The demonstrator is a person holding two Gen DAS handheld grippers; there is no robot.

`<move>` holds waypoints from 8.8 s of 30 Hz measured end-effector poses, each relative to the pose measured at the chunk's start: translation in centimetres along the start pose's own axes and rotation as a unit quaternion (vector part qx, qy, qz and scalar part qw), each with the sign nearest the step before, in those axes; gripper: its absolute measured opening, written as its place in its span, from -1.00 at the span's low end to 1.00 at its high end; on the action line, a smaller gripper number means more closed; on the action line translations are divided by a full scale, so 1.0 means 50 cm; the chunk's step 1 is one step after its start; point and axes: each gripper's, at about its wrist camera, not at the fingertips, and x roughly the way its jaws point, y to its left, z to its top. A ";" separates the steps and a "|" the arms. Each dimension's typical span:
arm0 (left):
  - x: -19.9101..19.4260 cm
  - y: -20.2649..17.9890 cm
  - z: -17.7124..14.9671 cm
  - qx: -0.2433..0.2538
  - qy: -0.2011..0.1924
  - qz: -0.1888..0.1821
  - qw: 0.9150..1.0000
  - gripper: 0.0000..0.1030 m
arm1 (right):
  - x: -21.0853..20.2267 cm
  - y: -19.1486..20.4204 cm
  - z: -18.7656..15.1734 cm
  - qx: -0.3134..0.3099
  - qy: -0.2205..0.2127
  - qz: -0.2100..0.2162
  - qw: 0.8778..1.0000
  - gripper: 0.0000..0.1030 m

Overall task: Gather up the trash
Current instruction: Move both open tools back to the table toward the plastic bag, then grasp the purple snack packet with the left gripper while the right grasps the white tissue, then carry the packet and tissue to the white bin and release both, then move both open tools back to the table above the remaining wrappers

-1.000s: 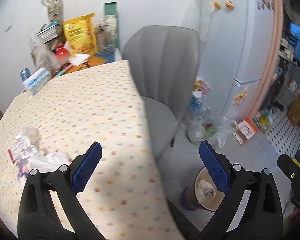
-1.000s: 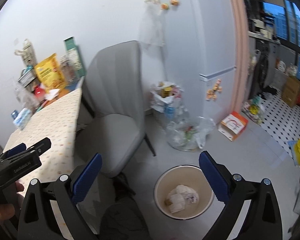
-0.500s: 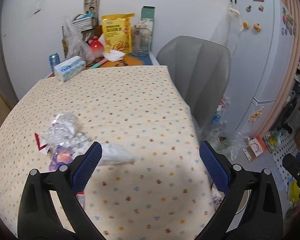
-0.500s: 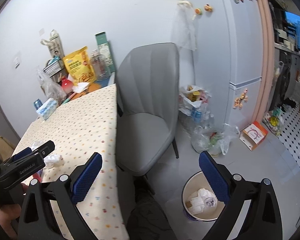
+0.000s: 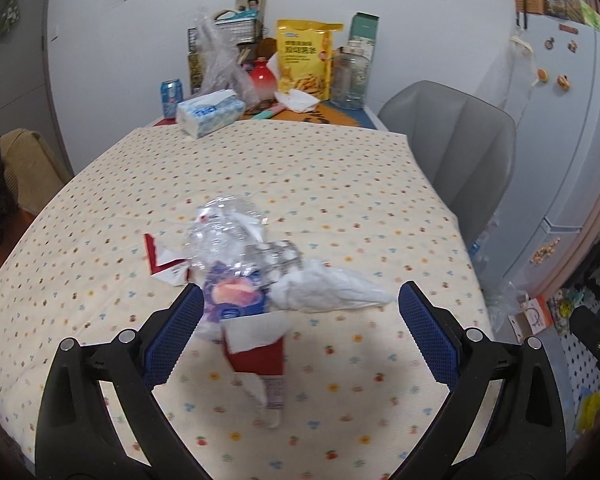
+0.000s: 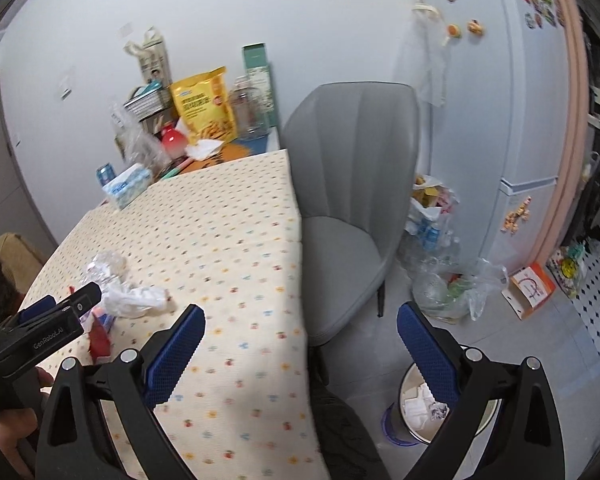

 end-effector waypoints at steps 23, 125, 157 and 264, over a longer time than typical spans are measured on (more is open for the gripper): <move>0.079 0.163 -0.017 -0.067 0.050 0.037 0.996 0.22 | 0.064 0.149 -0.021 -0.054 0.036 0.034 0.997 0.83; -0.044 0.036 0.043 -0.035 -0.031 -0.003 0.999 -0.86 | 0.006 0.094 0.023 -0.067 0.035 0.040 0.996 -0.89; -0.038 -0.387 0.026 0.113 -0.019 -0.139 0.984 -0.86 | -0.088 -0.217 0.027 0.039 -0.006 -0.136 0.990 -0.89; -0.052 -0.163 0.046 0.046 -0.039 -0.089 0.994 0.84 | -0.063 -0.075 0.019 0.003 -0.007 -0.088 0.996 0.69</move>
